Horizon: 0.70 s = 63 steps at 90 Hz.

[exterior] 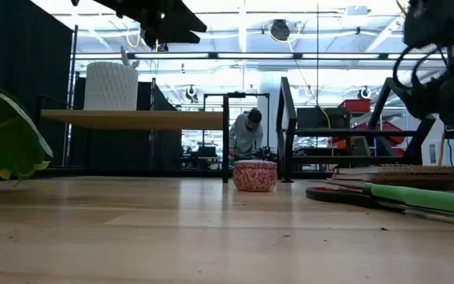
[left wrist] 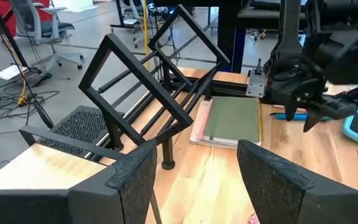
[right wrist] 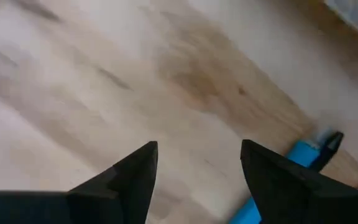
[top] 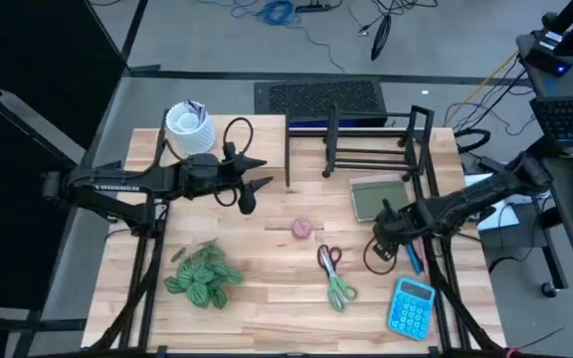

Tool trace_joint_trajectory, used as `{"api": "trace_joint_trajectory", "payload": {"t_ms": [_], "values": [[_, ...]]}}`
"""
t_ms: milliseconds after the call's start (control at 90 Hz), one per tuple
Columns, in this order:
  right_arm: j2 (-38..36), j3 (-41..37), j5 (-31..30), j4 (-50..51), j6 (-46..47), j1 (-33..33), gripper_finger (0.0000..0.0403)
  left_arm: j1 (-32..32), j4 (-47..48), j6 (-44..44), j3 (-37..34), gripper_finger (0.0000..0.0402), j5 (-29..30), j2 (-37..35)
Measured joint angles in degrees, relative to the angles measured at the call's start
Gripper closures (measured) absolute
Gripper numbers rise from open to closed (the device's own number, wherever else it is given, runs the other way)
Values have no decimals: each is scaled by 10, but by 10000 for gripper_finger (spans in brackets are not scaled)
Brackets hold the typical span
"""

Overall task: Stock shelves
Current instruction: Put the blue pen into the white pen holder

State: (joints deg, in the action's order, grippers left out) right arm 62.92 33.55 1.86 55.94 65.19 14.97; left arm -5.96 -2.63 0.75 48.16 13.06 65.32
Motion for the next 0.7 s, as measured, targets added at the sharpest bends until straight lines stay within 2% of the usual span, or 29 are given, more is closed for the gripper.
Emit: {"api": "trace_joint_trajectory", "payload": {"t_ms": [78, 222, 567, 700], "values": [[12, 18, 1, 55, -11, -20, 190, 0, 1, 0, 0, 192, 0, 3], [47, 22, 14, 60, -26, -38, 190, 1, -1, 3, 0, 192, -3, 8], [196, 22, 59, 70, -97, -41, 190, 1, 1, 3, 0, 192, -13, 18], [219, 22, 67, 58, -100, -41, 190, 2, 6, 3, 0, 192, -13, 20]]}}
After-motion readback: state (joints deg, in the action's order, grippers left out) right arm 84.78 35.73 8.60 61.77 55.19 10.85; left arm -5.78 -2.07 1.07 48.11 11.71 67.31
